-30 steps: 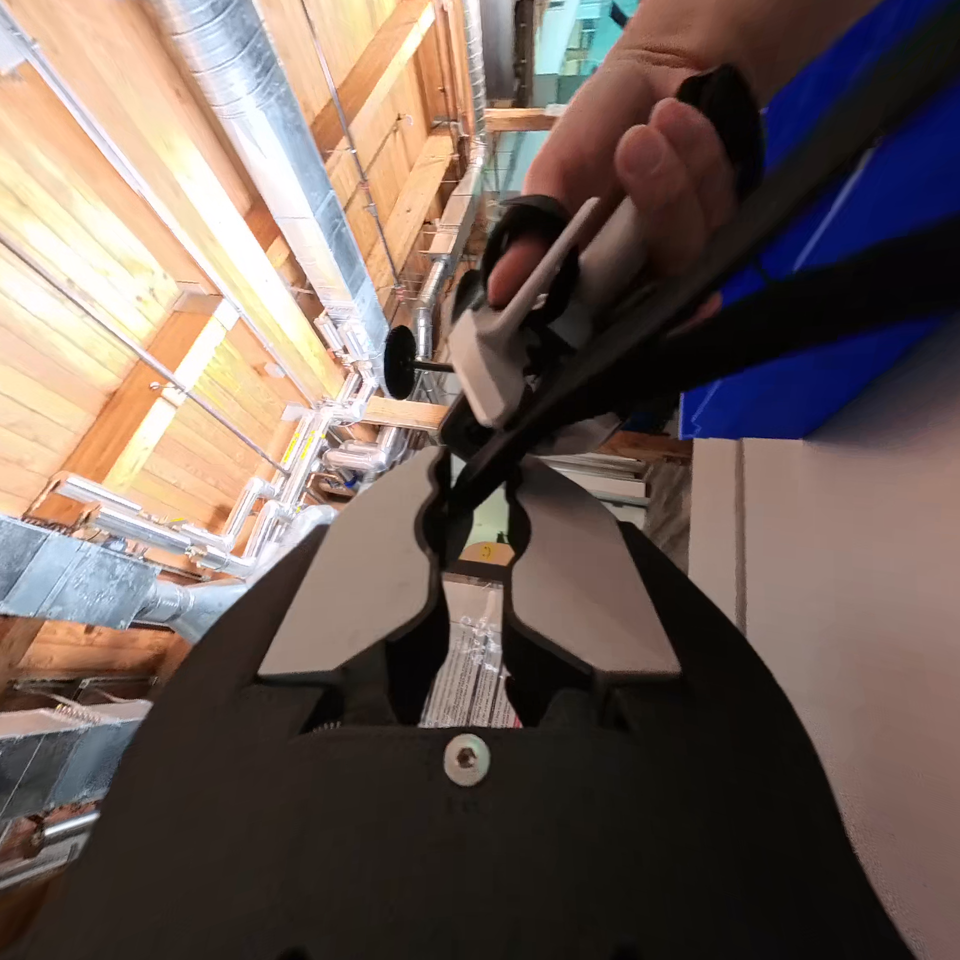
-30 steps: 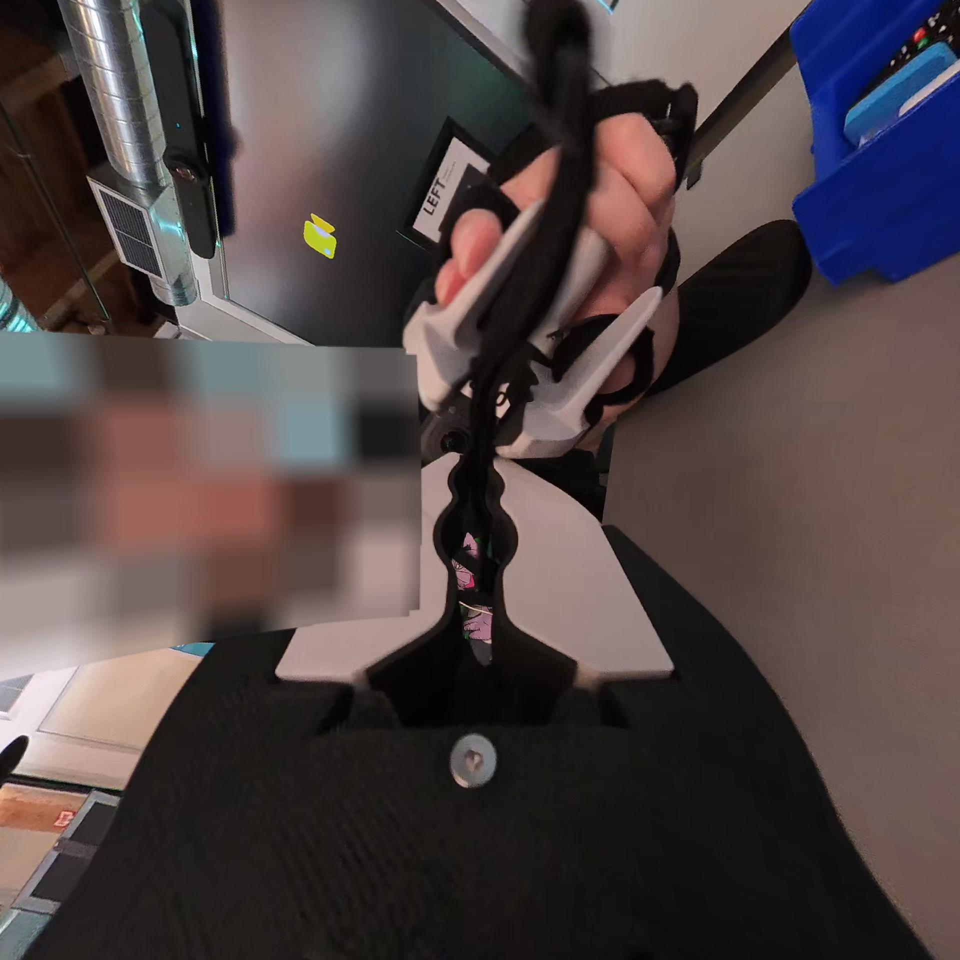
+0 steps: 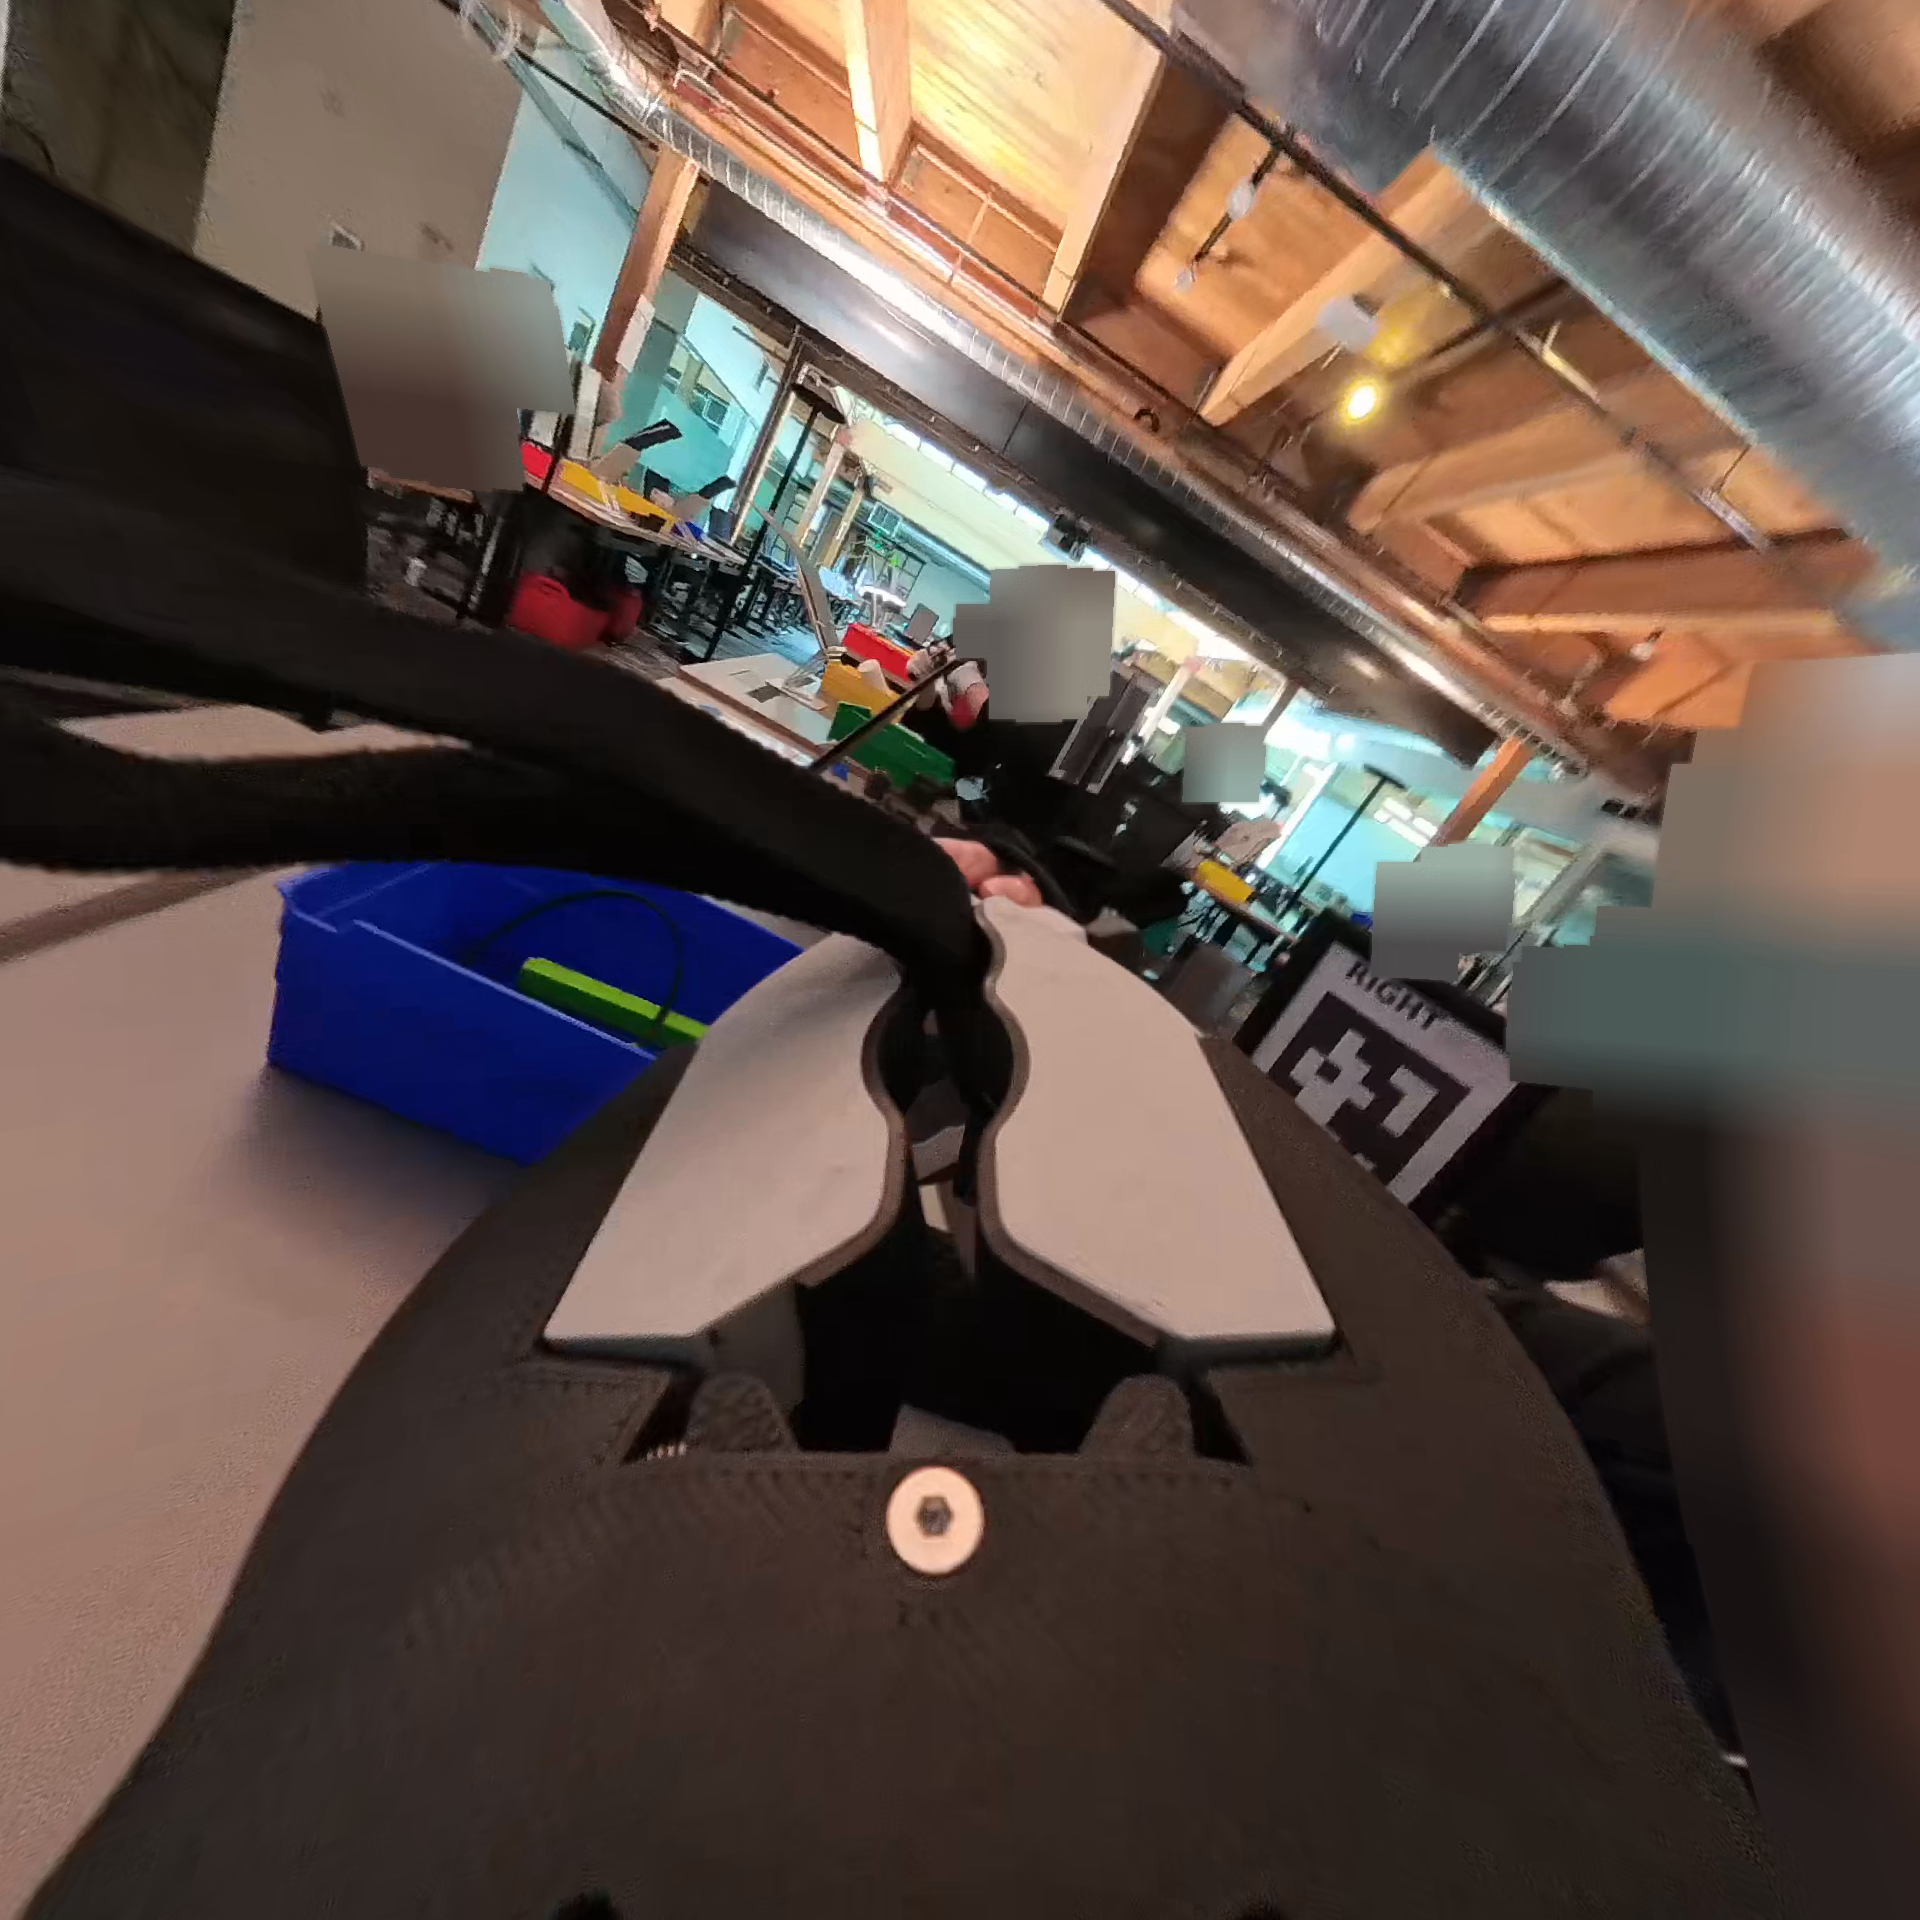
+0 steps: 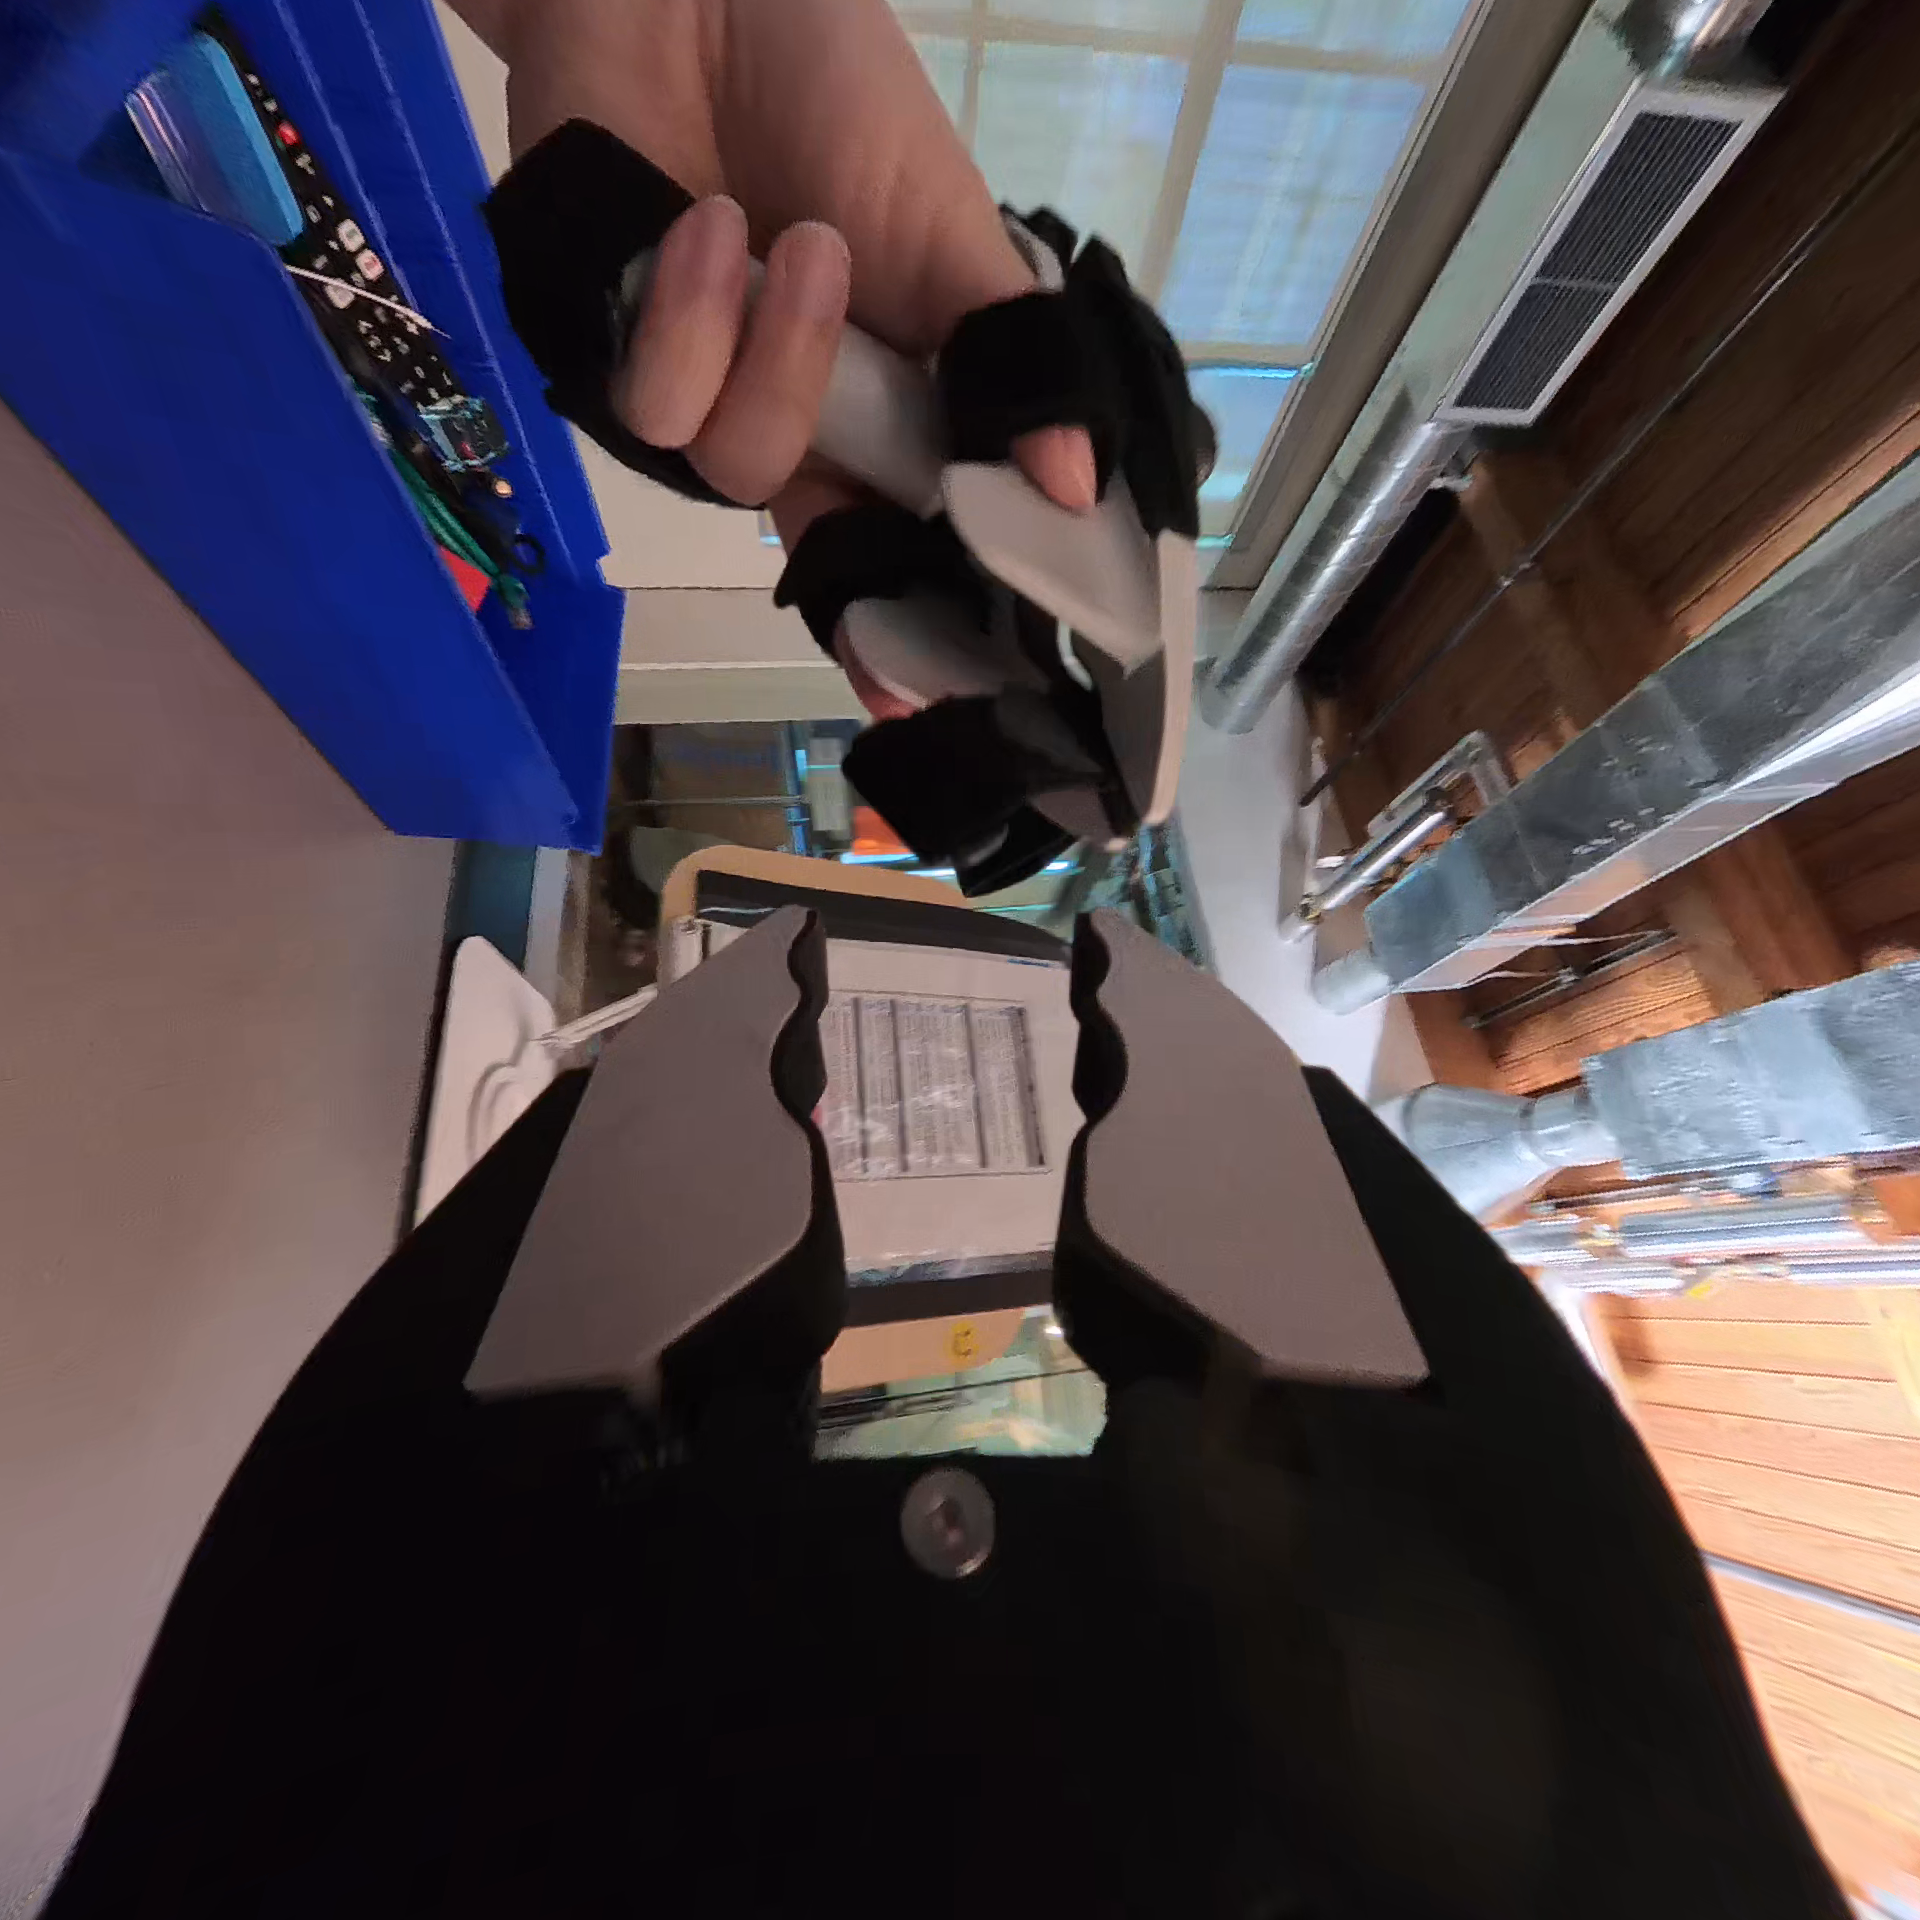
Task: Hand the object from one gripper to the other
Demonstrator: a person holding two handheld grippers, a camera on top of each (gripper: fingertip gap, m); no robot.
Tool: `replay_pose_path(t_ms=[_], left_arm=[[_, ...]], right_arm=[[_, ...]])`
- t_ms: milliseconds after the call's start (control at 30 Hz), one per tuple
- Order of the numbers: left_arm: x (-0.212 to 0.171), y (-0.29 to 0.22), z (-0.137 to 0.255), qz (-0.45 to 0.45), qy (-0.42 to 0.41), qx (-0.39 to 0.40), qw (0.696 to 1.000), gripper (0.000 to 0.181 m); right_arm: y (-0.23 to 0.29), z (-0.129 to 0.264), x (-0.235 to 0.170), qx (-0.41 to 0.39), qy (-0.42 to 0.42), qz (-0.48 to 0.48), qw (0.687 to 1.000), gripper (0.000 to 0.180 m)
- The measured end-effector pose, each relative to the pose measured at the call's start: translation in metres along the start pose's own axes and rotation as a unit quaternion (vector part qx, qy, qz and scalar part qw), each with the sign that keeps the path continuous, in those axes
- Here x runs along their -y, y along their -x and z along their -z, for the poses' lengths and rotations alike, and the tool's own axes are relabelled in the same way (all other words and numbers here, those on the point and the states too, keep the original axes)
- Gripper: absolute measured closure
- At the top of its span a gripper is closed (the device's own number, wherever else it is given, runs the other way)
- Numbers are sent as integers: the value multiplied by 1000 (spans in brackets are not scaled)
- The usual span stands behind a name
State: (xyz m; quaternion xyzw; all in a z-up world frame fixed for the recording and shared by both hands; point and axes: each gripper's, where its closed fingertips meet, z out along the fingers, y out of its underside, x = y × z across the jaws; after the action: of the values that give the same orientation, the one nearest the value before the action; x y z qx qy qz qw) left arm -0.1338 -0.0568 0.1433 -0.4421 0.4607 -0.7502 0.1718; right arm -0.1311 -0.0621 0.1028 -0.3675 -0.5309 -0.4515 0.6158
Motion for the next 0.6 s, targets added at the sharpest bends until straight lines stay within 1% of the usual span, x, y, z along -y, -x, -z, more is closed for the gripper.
replay_pose_path(t_ms=[100, 167, 333, 367, 433, 467, 500, 533, 600], left_arm=[[-6, 14, -2, 25, 10, 16, 1000, 176], [-8, 19, -3, 44, 12, 16, 999, 175], [-11, 30, -4, 75, 7, 27, 997, 177], [-12, 33, -4, 75, 8, 35, 997, 177], [-14, 40, -5, 72, 17, 54, 996, 173], [-15, 43, -5, 72, 25, 63, 995, 168], [-16, 48, -4, 70, 35, 75, 994, 150], [-16, 52, -2, 66, 41, 86, 993, 137], [-10, 56, 2, 52, 30, 96, 994, 133]], right_arm=[[-2, -7, 5, -53, 4, 49, 997, 134], [0, -10, 14, -67, -1, 81, 994, 137], [5, -14, 12, -61, 29, 118, 991, 165], [4, -14, 11, -58, 34, 113, 991, 173], [2, -13, 8, -50, 47, 85, 994, 174], [-2, -12, 6, -51, 53, 66, 995, 174], [-6, -10, 3, -51, 61, 42, 996, 174], [-10, -9, -1, -48, 71, 14, 996, 174], [-18, -5, -14, -43, 92, -59, 993, 174]])
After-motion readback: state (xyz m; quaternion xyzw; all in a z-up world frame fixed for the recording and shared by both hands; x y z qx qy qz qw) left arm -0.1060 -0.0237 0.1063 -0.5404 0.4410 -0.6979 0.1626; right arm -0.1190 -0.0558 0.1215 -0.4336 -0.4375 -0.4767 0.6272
